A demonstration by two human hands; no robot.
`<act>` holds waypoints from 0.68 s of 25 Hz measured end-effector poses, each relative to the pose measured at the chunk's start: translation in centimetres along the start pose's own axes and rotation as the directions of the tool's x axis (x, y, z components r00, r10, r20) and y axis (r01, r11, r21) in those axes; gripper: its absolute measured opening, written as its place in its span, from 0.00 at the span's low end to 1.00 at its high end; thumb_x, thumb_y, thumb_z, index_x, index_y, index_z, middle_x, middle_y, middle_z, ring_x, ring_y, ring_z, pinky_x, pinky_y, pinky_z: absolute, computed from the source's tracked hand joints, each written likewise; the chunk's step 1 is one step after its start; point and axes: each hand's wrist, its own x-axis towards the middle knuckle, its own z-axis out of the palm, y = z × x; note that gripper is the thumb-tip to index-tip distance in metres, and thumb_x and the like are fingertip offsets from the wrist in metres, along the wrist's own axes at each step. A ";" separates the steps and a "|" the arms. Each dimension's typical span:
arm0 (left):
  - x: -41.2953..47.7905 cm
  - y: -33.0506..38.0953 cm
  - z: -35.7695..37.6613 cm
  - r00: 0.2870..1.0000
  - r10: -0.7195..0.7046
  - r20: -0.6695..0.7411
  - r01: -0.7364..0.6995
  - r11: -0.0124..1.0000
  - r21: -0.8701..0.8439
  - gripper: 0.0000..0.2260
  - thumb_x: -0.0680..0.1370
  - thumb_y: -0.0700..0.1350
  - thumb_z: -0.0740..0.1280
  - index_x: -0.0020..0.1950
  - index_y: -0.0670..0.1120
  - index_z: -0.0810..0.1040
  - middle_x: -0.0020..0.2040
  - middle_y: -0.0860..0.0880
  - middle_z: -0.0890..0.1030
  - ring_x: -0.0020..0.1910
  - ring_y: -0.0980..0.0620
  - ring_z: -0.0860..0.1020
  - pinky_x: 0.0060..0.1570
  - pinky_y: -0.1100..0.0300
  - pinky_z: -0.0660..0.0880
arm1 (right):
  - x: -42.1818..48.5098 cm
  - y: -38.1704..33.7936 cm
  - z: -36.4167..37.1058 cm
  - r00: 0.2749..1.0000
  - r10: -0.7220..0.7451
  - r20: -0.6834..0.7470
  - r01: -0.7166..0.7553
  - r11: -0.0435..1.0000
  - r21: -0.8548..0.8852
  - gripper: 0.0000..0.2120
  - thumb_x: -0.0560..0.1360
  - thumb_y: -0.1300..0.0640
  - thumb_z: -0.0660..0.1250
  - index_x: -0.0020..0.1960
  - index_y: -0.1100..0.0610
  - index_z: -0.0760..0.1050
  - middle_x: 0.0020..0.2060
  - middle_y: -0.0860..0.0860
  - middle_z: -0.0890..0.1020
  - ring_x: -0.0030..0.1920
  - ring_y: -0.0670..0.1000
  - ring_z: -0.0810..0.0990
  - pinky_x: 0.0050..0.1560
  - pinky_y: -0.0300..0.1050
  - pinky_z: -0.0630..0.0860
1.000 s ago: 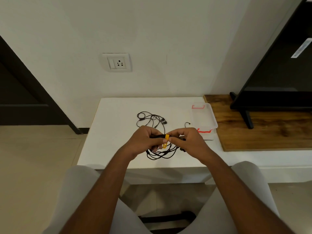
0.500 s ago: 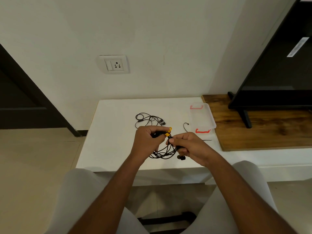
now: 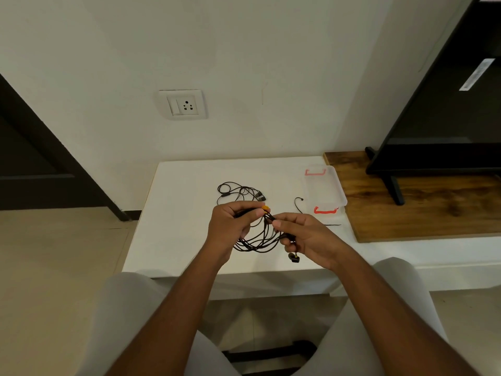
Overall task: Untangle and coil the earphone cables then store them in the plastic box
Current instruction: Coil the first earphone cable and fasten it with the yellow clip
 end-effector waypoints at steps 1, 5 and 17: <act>0.0 0.0 0.0 1.000 -0.001 0.005 0.001 1.000 -0.004 0.06 0.75 0.37 0.71 0.51 0.41 0.85 0.46 0.42 0.86 0.22 0.54 0.64 0.24 0.65 0.63 | 0.1 0.0 0.1 1.000 -0.025 -0.015 0.025 1.000 -0.003 0.10 0.76 0.58 0.70 0.56 0.59 0.82 0.35 0.50 0.73 0.33 0.46 0.72 0.32 0.39 0.69; 0.0 -0.1 0.0 0.999 -0.020 0.050 0.023 0.998 -0.056 0.08 0.76 0.36 0.69 0.54 0.40 0.83 0.51 0.43 0.85 0.22 0.55 0.64 0.23 0.67 0.64 | 0.2 -0.1 0.7 0.983 -0.137 -0.120 0.132 0.990 -0.054 0.04 0.75 0.57 0.71 0.49 0.55 0.83 0.34 0.49 0.75 0.32 0.47 0.71 0.33 0.42 0.69; 0.1 0.0 -0.1 0.998 0.008 0.060 -0.008 1.000 -0.003 0.11 0.76 0.36 0.70 0.57 0.44 0.84 0.47 0.46 0.85 0.22 0.54 0.64 0.23 0.66 0.63 | -0.4 -0.3 1.9 0.861 -0.415 -0.295 0.360 0.906 -0.223 0.06 0.73 0.61 0.74 0.49 0.54 0.85 0.29 0.56 0.79 0.25 0.47 0.66 0.26 0.40 0.64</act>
